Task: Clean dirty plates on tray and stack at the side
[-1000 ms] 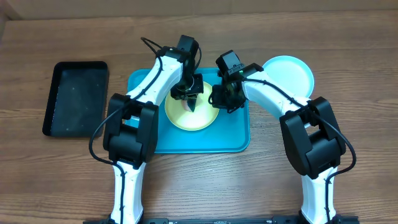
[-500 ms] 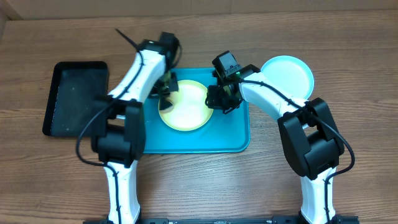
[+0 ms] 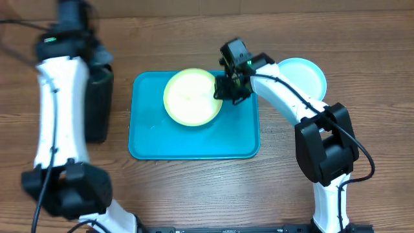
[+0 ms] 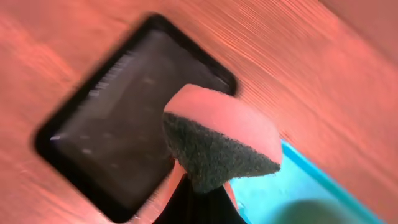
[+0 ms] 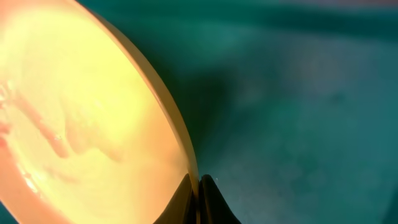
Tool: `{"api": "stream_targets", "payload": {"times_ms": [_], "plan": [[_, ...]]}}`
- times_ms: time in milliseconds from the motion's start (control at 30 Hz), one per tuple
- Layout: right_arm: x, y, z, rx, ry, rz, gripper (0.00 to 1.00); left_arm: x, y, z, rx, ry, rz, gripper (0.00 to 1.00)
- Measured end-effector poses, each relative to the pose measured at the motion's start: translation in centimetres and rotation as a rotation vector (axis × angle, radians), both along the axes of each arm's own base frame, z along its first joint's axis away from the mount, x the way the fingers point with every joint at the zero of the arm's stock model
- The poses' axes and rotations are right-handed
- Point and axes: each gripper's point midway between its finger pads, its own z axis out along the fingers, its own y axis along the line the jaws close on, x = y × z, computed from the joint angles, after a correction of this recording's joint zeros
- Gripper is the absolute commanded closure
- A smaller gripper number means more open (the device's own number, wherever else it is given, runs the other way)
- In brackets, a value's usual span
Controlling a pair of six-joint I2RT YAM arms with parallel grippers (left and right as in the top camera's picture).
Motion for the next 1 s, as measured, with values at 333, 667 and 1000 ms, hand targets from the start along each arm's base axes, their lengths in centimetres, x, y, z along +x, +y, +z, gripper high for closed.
{"api": "stream_targets", "payload": {"times_ms": [333, 667, 1000], "plan": [[3.6, -0.3, 10.9, -0.29, -0.4, 0.06, 0.96, -3.8, 11.0, -7.9, -0.127, 0.157, 0.263, 0.96], [1.5, 1.8, 13.5, -0.46, -0.539, 0.108, 0.96, -3.4, 11.3, -17.5, -0.288, 0.296, 0.264, 0.7], [0.9, 0.4, 16.0, -0.76, -0.683, 0.119, 0.96, -2.3, 10.6, -17.9, -0.333, 0.262, 0.225, 0.16]]}}
